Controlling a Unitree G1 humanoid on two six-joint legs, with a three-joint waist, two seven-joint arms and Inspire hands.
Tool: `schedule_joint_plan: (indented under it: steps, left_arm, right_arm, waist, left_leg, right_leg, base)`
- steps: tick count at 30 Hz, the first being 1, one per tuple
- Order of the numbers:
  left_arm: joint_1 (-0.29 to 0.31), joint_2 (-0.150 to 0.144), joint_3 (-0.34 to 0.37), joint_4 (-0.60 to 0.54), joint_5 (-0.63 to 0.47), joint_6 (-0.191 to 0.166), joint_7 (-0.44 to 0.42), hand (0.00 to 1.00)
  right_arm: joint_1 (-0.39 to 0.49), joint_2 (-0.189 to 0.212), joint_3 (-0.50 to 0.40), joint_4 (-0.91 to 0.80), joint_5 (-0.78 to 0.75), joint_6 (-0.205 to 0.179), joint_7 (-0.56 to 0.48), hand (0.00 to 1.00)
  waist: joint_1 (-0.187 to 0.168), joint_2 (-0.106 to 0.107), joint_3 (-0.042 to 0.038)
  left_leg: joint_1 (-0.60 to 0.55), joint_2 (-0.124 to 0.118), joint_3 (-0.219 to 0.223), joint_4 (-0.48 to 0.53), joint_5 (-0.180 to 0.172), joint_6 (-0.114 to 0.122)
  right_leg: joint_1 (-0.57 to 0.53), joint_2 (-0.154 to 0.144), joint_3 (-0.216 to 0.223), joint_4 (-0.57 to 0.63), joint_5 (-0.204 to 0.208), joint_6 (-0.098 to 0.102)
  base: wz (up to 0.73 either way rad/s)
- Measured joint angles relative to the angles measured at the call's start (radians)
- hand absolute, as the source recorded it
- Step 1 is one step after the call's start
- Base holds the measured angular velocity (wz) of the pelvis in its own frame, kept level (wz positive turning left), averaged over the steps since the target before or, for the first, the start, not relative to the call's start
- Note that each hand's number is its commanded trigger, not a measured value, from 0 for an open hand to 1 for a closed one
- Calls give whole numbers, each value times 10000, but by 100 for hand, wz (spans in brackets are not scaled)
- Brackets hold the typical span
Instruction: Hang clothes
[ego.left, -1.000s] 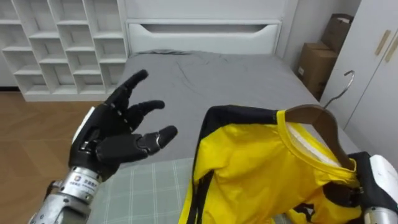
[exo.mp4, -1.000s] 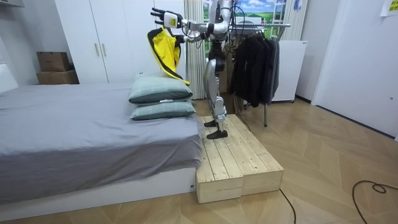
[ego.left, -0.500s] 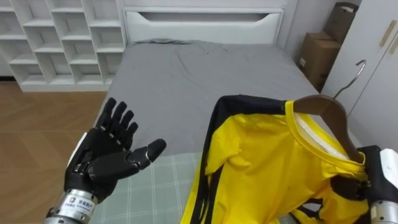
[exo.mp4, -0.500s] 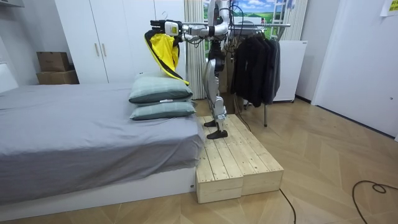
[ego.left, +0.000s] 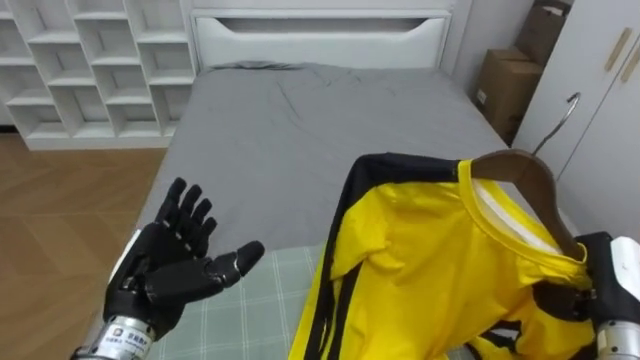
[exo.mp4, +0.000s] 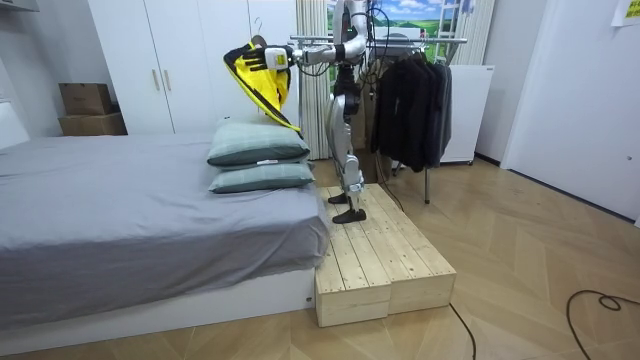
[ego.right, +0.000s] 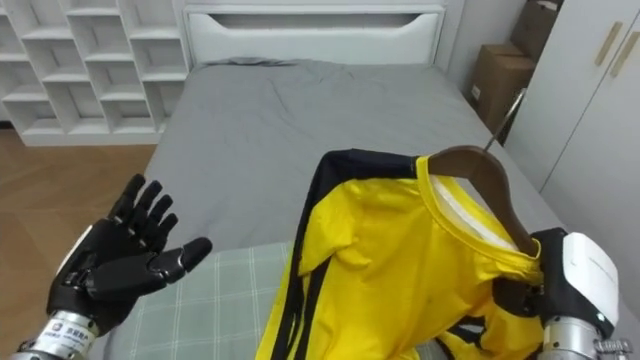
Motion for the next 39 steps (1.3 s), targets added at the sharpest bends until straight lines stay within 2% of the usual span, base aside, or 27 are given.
schedule_joint_plan:
  steps: [3, 5, 11, 14, 16, 19, 24, 27, 32, 35, 39]
  left_arm:
    - [248, 5, 34, 1277, 510, 2, 203, 0]
    - [575, 1, 59, 2268, 1066, 26, 422, 0]
    - [674, -106, 63, 5040, 1599, 43, 962, 0]
    - [695, -223, 127, 5902, 2206, 52, 1182, 0]
    - [696, -327, 264, 6229, 2457, 54, 1366, 0]
    - [696, -337, 293, 6628, 2658, 59, 1618, 0]
    - [769, -332, 371, 7302, 3210, 18, 1994, 0]
    - [894, -296, 527, 8300, 3410, -112, 2063, 0]
    - [1005, -283, 775, 9287, 4195, -124, 2207, 0]
    - [1048, -268, 775, 9621, 4383, -182, 2215, 0]
    - [1189, -196, 774, 10304, 4531, -251, 2345, 0]
  right_arm:
    - [290, 0, 5, -697, -71, 32, 5, 100]
    - [520, -36, -6, -1195, -339, 117, 77, 100]
    - [649, -73, 12, -2079, -1202, 125, 186, 100]
    - [806, -79, 5, -2692, -1406, 125, 491, 100]
    - [932, -80, 12, -3033, -1483, 123, 564, 100]
    - [1233, -81, 25, -3469, -1584, 108, 581, 100]
    - [1247, -80, 30, -3545, -1613, 91, 767, 100]
    - [1247, -101, 25, -3872, -1699, 89, 854, 100]
    - [1266, -177, 56, -4027, -2030, -78, 973, 100]
    - [1377, -177, 107, -4026, -2024, -191, 1032, 100]
    - [1379, -177, 115, -4041, -2237, -361, 1038, 100]
  waist:
    - [6, -10, 4]
    - [101, -5, 3]
    - [258, -51, 12]
    - [314, -66, 7]
    - [361, -71, 2]
    - [479, -71, 2]
    - [522, -73, 5]
    - [503, -73, 5]
    - [607, -160, 42]
    - [769, -162, 44]
    - [780, -155, 46]
  left_leg:
    - [47, 6, 2, -26, -11, -8]
    - [71, 65, 17, -29, -151, -33]
    - [89, 84, 53, -54, -169, -41]
    - [43, 93, 74, -86, -169, -42]
    - [-33, 93, 74, -82, -169, -42]
    - [-45, 95, 73, -82, -169, -42]
    - [-56, 104, 72, -108, -175, -51]
    - [-53, 112, 73, -200, -178, -57]
    - [-48, 111, 61, -193, -182, -63]
    - [-44, 109, 56, -191, -184, -62]
    - [-44, 115, 47, -189, -190, -71]
  right_leg:
    - [18, 8, 7, 1, -4, -5]
    - [0, 89, 88, -1, -8, -11]
    - [-20, 131, 178, -7, -7, -13]
    - [-138, 137, 183, 6, -6, -15]
    - [-147, 135, 173, 10, -1, -22]
    - [-152, 132, 157, 11, 3, -25]
    - [-146, 142, 151, 25, 4, -24]
    - [-161, 165, 163, 15, 4, -24]
    - [-155, 165, 157, 14, 6, -27]
    - [-156, 163, 166, 21, 7, -26]
    - [-155, 170, 158, 22, 7, -27]
  base:
    - [0]
    - [-9]
    - [-2]
    - [0]
    - [0]
    - [0]
    - [0]
    - [0]
    - [0]
    - [0]
    - [0]
